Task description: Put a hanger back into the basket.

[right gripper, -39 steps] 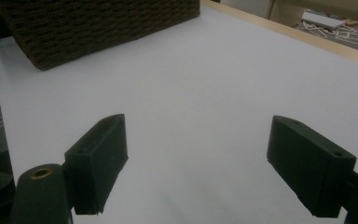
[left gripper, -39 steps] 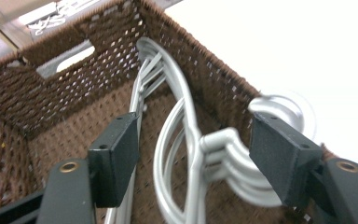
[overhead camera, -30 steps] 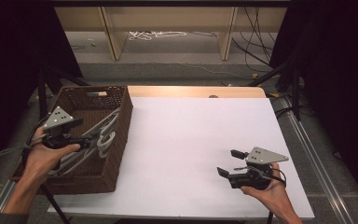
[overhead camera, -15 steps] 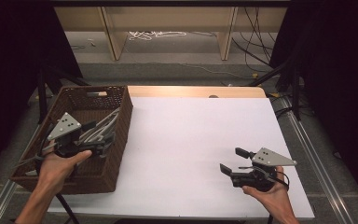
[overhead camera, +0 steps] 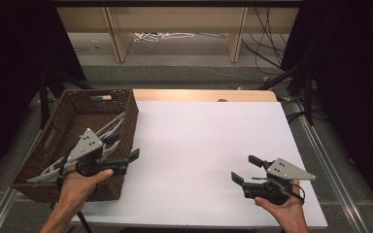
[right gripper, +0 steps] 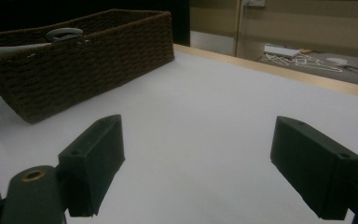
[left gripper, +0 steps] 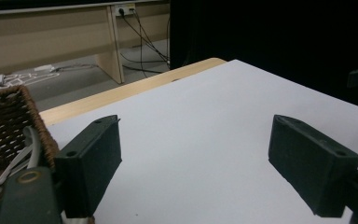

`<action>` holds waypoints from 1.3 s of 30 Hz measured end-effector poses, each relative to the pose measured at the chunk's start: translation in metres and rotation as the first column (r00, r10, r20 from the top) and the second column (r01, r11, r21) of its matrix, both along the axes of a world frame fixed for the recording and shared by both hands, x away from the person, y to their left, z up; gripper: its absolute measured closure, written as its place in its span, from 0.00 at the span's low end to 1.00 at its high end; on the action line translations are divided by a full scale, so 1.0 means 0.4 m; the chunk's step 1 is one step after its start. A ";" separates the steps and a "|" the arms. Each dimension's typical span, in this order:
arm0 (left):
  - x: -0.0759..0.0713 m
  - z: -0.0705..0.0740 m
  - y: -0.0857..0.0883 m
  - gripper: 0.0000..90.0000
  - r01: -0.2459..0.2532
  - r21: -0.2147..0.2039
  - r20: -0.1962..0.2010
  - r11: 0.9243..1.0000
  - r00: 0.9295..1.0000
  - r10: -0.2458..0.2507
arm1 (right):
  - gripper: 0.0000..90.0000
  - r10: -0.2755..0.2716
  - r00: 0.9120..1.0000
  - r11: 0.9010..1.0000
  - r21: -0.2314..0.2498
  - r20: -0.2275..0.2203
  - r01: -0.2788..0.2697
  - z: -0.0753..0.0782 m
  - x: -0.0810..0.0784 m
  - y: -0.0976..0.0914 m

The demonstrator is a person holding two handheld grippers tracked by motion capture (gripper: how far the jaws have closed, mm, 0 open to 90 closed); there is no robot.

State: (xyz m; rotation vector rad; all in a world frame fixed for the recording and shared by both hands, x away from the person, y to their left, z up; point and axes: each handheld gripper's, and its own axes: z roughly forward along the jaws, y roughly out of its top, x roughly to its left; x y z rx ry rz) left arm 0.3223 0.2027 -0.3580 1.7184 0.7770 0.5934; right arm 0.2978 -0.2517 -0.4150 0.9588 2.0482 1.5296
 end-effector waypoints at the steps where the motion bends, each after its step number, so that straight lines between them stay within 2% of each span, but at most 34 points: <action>1: -0.002 -0.003 -0.007 0.18 0.007 -0.002 0.009 1.000 1.000 -0.007 | 0.20 -0.013 1.000 1.000 0.002 0.011 0.013 -0.001 -0.005 0.002; 3: -0.007 -0.008 -0.016 0.18 0.015 -0.015 0.010 1.000 1.000 -0.015 | 0.19 -0.005 1.000 1.000 -0.013 -0.001 0.005 -0.001 -0.008 0.000; 6: -0.012 -0.018 -0.028 0.18 0.021 -0.023 0.023 1.000 1.000 -0.021 | 0.19 0.000 1.000 1.000 -0.010 0.007 0.000 -0.004 -0.009 0.002; 8: -0.016 -0.026 -0.034 0.18 0.020 -0.033 0.030 0.999 0.999 -0.019 | 0.19 0.001 1.000 1.000 -0.015 -0.004 -0.001 -0.006 -0.013 0.002; 12: -0.033 -0.048 -0.044 0.18 0.015 -0.030 0.033 0.999 0.999 -0.014 | 0.19 -0.006 1.000 1.000 -0.006 0.012 0.006 -0.009 -0.017 0.000; 13: -0.038 -0.053 -0.047 0.18 0.019 -0.017 0.043 1.000 0.999 -0.018 | 0.19 -0.009 1.000 1.000 0.004 0.011 0.009 -0.011 -0.021 0.001; 16: -0.050 -0.073 -0.051 0.18 0.032 -0.023 0.049 0.999 0.998 -0.031 | 0.19 -0.019 1.000 1.000 0.003 0.011 0.019 -0.012 -0.027 0.000; 17: -0.056 -0.088 -0.054 0.18 0.039 -0.010 0.057 0.999 0.998 -0.038 | 0.19 -0.017 1.000 1.000 0.003 0.011 0.017 -0.014 -0.032 0.001; 18: -0.056 -0.088 -0.054 0.18 0.039 -0.010 0.057 0.999 0.998 -0.038 | 0.19 -0.017 1.000 1.000 0.003 0.011 0.017 -0.014 -0.032 0.001; 21: -0.061 -0.107 -0.055 0.18 0.045 -0.002 0.057 0.999 0.997 -0.045 | 0.19 -0.028 0.999 1.000 -0.006 0.029 0.028 -0.017 -0.041 0.003; 24: -0.064 -0.123 -0.051 0.18 0.055 0.008 0.070 0.998 0.996 -0.055 | 0.18 -0.008 1.000 1.000 0.002 0.027 0.008 -0.025 -0.047 0.006; 26: -0.069 -0.133 -0.049 0.18 0.057 0.001 0.065 0.998 0.996 -0.057 | 0.18 0.000 1.000 1.000 -0.023 0.026 0.000 -0.034 -0.057 0.010; 27: -0.075 -0.140 -0.045 0.18 0.059 0.000 0.072 0.998 0.996 -0.059 | 0.18 0.009 1.000 1.000 -0.019 0.014 -0.008 -0.037 -0.060 0.013; 29: -0.080 -0.145 -0.040 0.18 0.060 0.005 0.075 0.998 0.995 -0.061 | 0.18 -0.002 1.000 1.000 -0.014 0.027 0.003 -0.041 -0.064 0.014; 32: -0.086 -0.152 -0.039 0.18 0.058 0.006 0.065 0.998 0.996 -0.058 | 0.18 -0.001 1.000 1.000 0.002 0.022 0.001 -0.046 -0.070 0.014; 33: -0.088 -0.158 -0.039 0.18 0.063 0.002 0.062 0.998 0.996 -0.063 | 0.18 -0.002 1.000 1.000 -0.013 0.014 0.002 -0.046 -0.074 0.010; 36: -0.098 -0.169 -0.041 0.18 0.071 0.026 0.056 0.997 0.996 -0.072 | 0.18 -0.001 1.000 1.000 -0.017 0.002 0.001 -0.050 -0.086 0.007; 38: -0.101 -0.172 -0.042 0.18 0.074 0.023 0.050 0.997 0.996 -0.075 | 0.18 -0.008 1.000 1.000 -0.024 0.004 0.008 -0.051 -0.092 0.005; 39: -0.101 -0.172 -0.041 0.18 0.072 0.028 0.054 0.997 0.996 -0.074 | 0.18 0.002 1.000 1.000 -0.011 0.001 -0.002 -0.052 -0.094 0.005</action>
